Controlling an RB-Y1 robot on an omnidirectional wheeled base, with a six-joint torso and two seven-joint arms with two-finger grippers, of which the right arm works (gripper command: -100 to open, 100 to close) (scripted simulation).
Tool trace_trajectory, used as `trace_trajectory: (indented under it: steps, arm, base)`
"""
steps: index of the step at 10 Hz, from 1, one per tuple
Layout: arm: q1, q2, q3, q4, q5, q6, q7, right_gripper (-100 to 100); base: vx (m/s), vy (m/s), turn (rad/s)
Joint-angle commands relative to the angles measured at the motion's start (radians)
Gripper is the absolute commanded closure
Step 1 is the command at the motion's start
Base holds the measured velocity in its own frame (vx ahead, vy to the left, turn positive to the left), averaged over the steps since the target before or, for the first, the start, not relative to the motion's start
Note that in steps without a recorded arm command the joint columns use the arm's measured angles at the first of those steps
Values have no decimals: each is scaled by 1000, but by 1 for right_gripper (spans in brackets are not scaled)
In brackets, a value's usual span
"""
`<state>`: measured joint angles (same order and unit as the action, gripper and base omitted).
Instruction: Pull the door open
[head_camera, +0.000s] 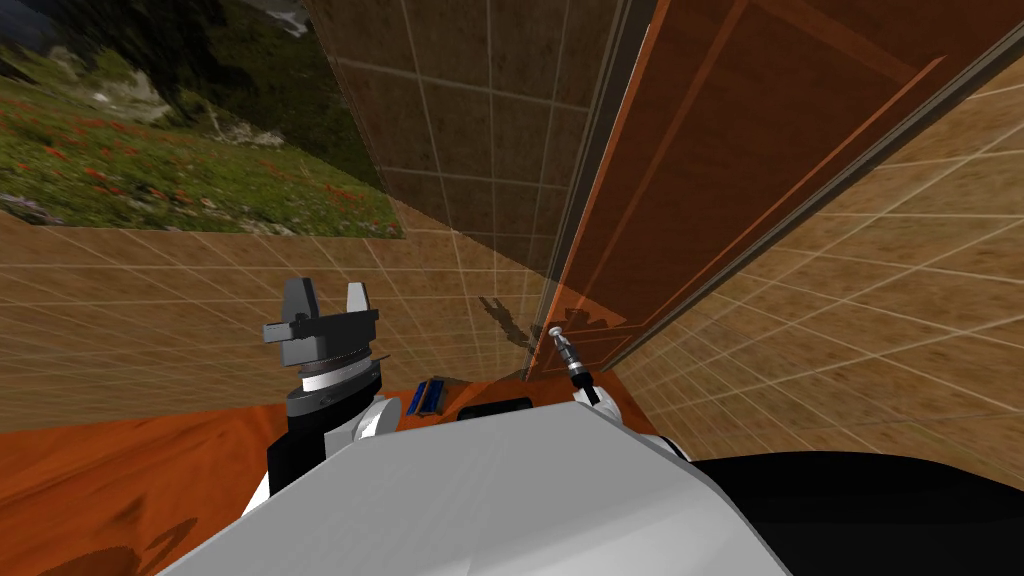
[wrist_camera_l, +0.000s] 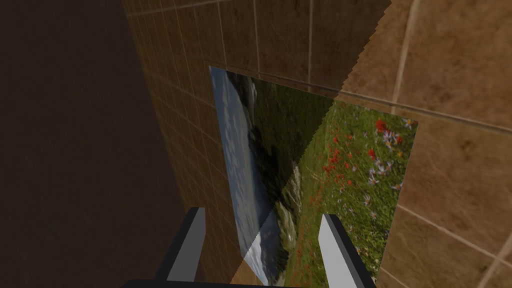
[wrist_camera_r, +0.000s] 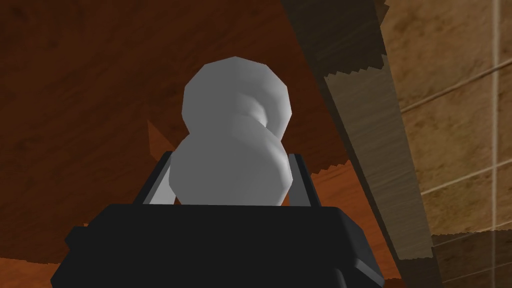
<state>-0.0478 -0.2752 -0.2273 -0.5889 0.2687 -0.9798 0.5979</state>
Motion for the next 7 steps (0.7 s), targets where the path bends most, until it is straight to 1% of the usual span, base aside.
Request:
trace_trajectory:
  steps: [1, 2, 3, 4, 5, 6, 7]
  arm:
    - [-1, 5, 8, 5, -7, -3, -38, 100]
    - [-2, 4, 15, 5, -22, -1, -72, 100]
    - [-2, 4, 15, 5, -22, -1, -78, 100]
    - [-4, 4, 23, 4, -39, 2, -118, 100]
    - [-5, 4, 30, 4, -56, 4, -143, 100]
    - [-5, 4, 30, 4, -56, 4, -160, 100]
    - [-7, 3, 38, 4, -72, 7, -193, 100]
  base:
    - [-38, -22, 37]
    - [-36, -10, 52]
    - [-29, -12, 25]
    - [-39, -20, 62]
    - [-60, -39, 67]
    - [-45, -29, 49]
    - [-50, -20, 54]
